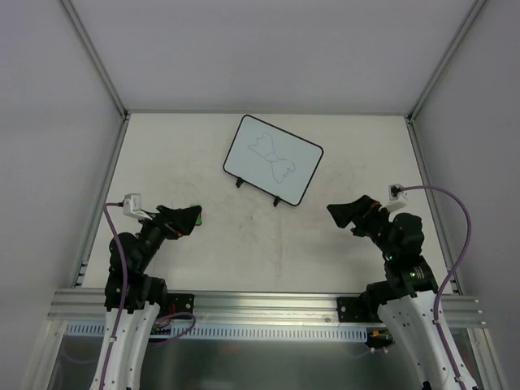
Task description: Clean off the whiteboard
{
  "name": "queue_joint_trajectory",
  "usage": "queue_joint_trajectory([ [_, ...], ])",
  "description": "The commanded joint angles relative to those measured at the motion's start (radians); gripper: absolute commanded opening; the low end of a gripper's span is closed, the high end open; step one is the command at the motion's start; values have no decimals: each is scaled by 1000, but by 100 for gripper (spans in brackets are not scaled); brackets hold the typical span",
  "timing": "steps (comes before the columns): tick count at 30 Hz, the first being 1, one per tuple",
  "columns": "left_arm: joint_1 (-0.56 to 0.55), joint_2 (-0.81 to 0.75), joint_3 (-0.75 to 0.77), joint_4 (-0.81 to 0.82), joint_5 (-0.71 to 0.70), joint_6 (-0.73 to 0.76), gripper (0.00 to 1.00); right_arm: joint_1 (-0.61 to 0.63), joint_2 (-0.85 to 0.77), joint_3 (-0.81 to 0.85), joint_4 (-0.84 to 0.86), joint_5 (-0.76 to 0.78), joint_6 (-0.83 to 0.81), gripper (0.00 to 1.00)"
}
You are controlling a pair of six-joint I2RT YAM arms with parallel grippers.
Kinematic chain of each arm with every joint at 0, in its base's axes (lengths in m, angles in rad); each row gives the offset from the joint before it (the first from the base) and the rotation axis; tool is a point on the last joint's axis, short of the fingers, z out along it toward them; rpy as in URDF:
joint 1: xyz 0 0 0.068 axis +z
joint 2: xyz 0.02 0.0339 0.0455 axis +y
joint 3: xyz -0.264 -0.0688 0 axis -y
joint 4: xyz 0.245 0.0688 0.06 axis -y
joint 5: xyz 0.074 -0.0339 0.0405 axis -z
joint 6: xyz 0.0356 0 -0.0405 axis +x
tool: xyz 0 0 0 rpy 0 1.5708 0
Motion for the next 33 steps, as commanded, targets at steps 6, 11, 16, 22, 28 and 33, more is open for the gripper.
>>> queue_joint_trajectory([
  [6, -4, 35, 63, -36, -29, 50, 99, -1, 19, 37, 16, -34, -64, 99],
  [11, -4, 158, 102, -85, -63, 72, 99, -3, 82, 66, 4, -117, -141, 99],
  [16, -4, 380, 188, -152, -117, 113, 99, -1, 149, 97, -11, -141, -153, 99],
  [22, -4, 578, 259, -209, -187, 133, 99, -1, 203, 143, -56, -86, -214, 99],
  [28, -4, 611, 300, -246, -285, 167, 99, -1, 315, 148, 101, -140, -146, 99],
  [33, -6, 692, 310, -257, -328, 192, 99, -1, 232, -50, 530, -163, -33, 99],
])
